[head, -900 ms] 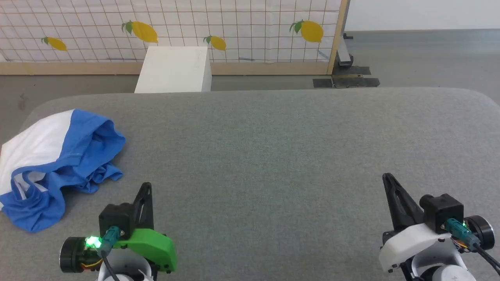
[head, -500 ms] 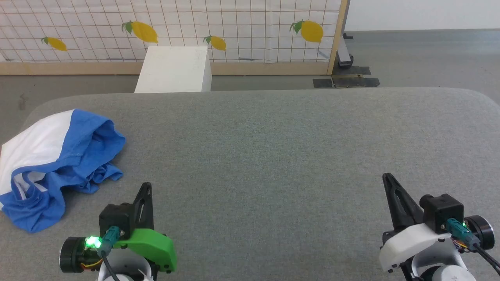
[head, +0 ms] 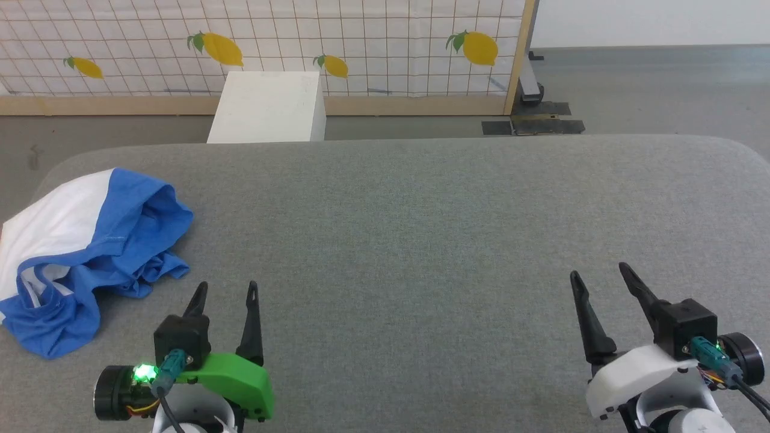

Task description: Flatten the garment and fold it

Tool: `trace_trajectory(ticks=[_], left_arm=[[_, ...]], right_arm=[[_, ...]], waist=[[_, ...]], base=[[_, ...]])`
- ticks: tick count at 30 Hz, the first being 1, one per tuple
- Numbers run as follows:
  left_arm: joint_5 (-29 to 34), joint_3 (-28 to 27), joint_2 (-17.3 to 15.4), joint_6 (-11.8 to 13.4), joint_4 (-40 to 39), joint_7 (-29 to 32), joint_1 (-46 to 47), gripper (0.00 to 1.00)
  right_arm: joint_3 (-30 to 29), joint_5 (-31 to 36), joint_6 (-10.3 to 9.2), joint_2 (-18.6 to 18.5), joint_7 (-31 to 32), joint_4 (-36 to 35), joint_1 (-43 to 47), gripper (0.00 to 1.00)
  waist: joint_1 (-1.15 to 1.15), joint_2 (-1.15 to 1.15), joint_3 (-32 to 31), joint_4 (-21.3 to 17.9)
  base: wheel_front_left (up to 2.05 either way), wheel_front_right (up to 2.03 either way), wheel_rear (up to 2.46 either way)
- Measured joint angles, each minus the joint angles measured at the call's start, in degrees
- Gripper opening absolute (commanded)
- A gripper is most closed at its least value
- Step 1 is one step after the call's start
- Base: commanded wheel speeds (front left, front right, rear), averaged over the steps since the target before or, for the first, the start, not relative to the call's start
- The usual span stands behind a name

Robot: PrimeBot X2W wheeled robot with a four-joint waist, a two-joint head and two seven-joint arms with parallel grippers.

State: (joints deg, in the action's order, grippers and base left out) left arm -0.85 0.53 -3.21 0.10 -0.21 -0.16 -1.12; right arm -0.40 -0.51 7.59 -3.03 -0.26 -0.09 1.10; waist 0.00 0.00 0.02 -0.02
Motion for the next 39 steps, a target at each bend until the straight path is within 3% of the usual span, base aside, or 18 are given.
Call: trace_trajectory(ticks=[20,39], left_arm=[[-1.2,0.1,0.0,0.2,-0.2,-2.1,-0.5,1.0],[-2.2,0.2,0.0,0.5,-0.2,-4.5,-1.8,1.0]], right_arm=[[-2.6,-1.6,0.0,0.0,-2.1,0.9,0.2,1.0],[-4.2,-3.3,0.0,0.0,-4.4,2.1,0.2,1.0]], waist=[[0.0,0.0,-0.2,0.7],[0.0,0.0,-0.5,5.3]], base=[[0.0,0.0,0.0],[0.0,0.0,0.0]])
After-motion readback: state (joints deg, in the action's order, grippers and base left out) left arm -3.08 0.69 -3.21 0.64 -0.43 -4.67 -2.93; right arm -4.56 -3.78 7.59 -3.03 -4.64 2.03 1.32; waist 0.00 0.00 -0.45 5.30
